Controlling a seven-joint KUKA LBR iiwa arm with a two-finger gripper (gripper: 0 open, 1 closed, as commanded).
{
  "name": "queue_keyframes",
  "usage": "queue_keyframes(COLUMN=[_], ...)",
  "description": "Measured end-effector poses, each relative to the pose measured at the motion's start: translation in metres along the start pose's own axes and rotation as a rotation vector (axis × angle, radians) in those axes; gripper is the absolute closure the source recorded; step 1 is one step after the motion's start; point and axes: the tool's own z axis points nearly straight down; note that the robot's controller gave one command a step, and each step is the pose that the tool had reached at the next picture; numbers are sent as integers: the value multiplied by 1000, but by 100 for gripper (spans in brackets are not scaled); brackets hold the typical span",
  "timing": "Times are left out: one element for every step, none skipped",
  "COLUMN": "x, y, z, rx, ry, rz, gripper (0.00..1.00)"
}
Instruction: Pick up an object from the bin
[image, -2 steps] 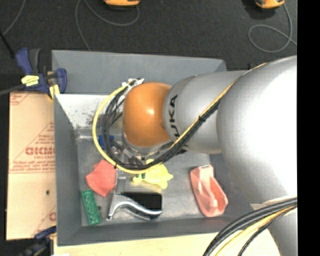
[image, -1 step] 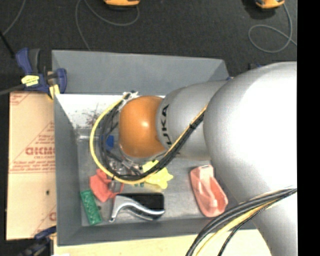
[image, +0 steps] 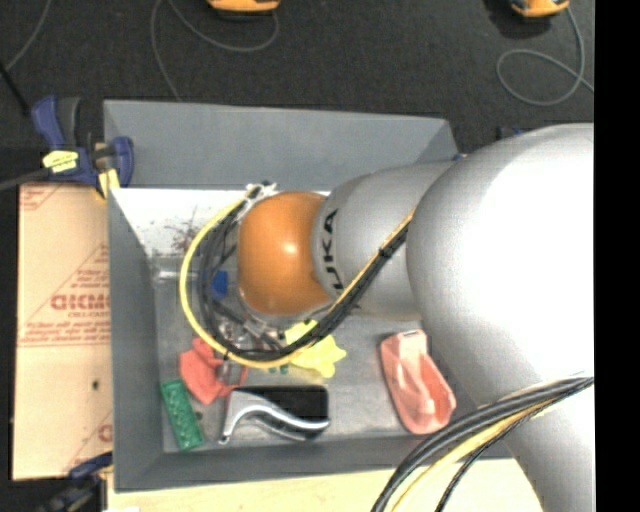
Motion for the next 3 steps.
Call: queue_keyframes(x=[4, 6, -1], y=[1, 0, -1], z=[-5, -22, -27], rx=[1, 0, 1], ry=[4, -3, -3], rz=[-3, -45, -58], gripper=[100, 100, 100])
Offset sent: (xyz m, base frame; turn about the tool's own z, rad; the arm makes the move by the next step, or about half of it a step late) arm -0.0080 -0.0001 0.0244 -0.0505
